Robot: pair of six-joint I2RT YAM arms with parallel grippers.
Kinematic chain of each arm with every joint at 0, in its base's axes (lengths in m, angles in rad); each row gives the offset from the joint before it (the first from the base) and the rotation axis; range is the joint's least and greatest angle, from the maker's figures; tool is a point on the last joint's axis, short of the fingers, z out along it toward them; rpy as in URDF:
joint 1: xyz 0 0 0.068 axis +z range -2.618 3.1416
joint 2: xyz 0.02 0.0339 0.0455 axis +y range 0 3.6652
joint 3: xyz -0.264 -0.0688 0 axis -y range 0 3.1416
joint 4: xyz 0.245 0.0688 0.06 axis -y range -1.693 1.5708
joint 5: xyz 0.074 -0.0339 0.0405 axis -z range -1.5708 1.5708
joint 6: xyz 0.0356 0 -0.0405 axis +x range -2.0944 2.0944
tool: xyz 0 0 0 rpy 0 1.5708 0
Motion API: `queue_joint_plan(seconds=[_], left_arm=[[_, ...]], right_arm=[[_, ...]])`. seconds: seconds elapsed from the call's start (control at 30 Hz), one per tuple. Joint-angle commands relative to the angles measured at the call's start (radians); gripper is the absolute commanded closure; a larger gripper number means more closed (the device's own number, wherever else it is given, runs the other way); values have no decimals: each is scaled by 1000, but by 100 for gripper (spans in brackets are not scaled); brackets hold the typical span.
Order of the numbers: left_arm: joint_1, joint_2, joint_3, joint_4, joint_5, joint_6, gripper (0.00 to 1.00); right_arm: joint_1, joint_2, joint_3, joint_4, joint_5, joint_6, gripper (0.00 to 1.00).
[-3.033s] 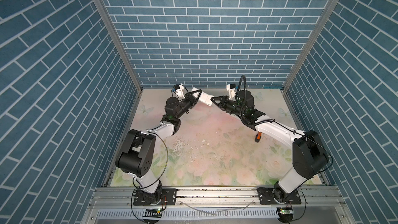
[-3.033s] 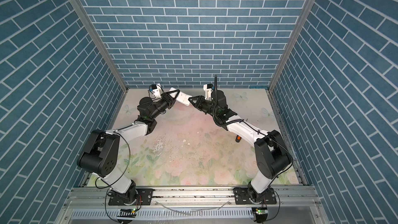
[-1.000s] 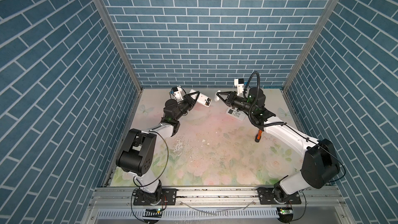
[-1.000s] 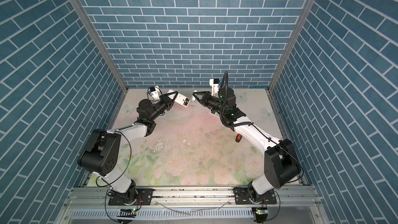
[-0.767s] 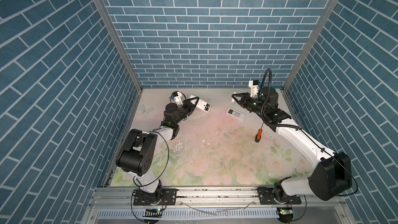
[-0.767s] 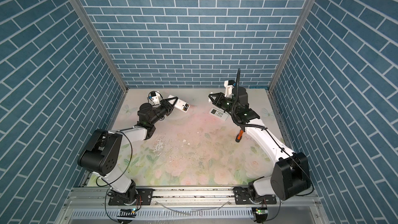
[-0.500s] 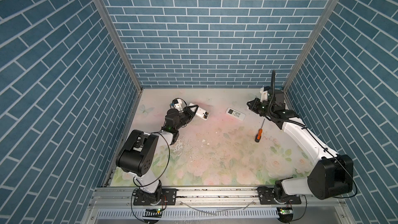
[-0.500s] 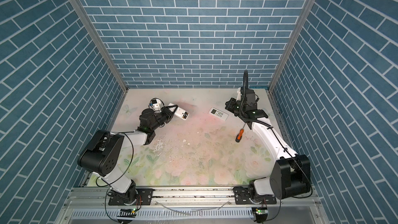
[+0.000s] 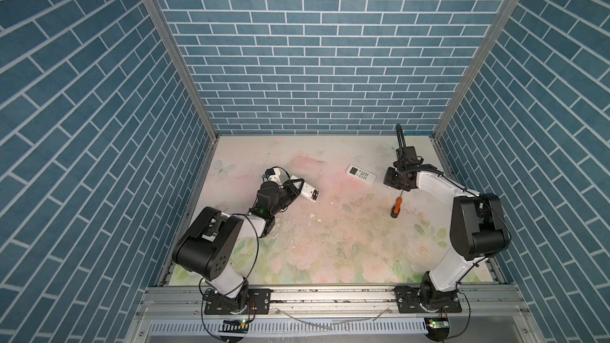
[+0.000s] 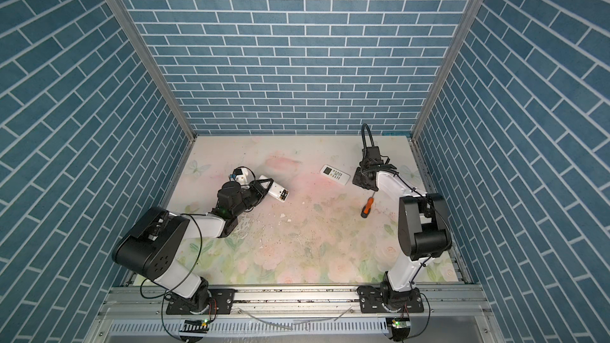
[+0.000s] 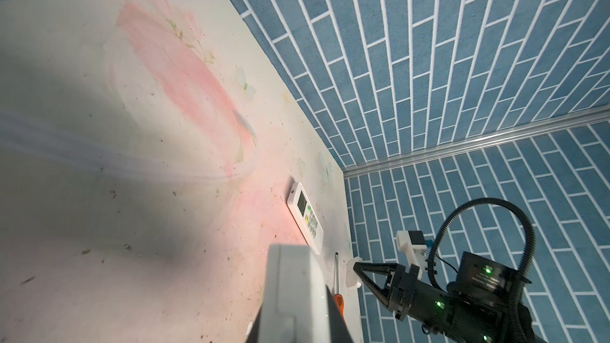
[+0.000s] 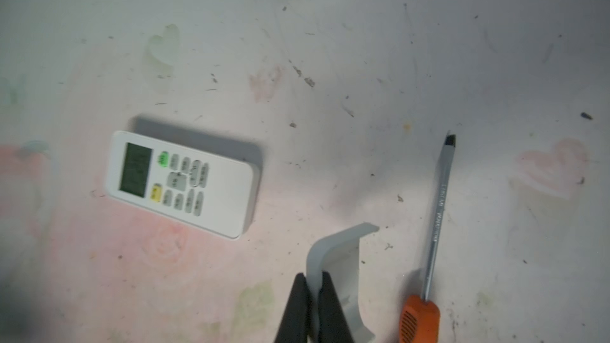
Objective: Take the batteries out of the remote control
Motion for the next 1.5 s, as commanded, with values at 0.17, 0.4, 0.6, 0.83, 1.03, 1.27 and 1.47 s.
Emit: queue_joint_plan(seconds=[0.17, 0.4, 0.6, 0.83, 1.03, 1.27, 1.47], left_arm=[[-18, -50, -9, -19, -39, 66, 100], [-22, -57, -16, -16, -39, 61, 100], [-24, -68, -14, -24, -41, 62, 100], [-24, -64, -12, -22, -40, 63, 100], [-24, -58, -3, -22, -36, 63, 100], [-24, -59, -9, -24, -38, 55, 100], [-40, -42, -34, -46, -93, 50, 100]], right_arm=[[-5, 121, 146, -69, 115, -57, 100], [-7, 201, 208, -99, 125, -64, 100], [-9, 230, 232, -102, 123, -67, 99], [-8, 247, 250, -118, 114, -71, 86], [-8, 217, 253, -127, 94, -78, 69], [30, 90, 223, -122, 0, -151, 60], [172, -25, 227, -173, -18, -273, 56]])
